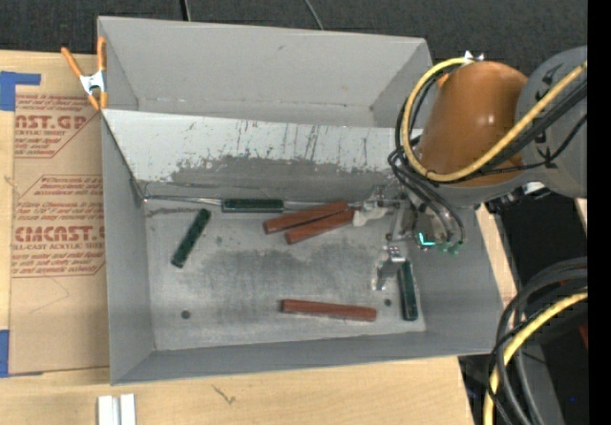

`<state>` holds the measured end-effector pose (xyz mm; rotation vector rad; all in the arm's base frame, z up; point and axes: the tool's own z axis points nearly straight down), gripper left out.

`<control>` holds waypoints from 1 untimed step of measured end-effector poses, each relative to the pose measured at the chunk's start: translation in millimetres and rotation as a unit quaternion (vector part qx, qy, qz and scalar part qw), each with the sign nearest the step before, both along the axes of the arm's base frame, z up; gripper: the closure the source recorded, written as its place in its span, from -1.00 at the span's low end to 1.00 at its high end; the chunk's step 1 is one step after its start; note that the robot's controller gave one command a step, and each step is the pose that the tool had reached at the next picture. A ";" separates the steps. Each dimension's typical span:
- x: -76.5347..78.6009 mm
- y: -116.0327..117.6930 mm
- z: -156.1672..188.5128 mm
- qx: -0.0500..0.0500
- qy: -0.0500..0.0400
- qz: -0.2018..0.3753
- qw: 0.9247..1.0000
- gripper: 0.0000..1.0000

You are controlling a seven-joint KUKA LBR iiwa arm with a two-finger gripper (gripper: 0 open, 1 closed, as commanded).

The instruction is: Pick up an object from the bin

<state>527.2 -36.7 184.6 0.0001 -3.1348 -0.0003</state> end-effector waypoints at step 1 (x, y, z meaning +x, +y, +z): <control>1.8 0.1 4.3 0.000 -0.004 0.000 1.000 -1.00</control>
Offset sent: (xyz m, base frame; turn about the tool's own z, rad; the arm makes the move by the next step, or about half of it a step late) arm -0.0407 0.0267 -0.1146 0.0855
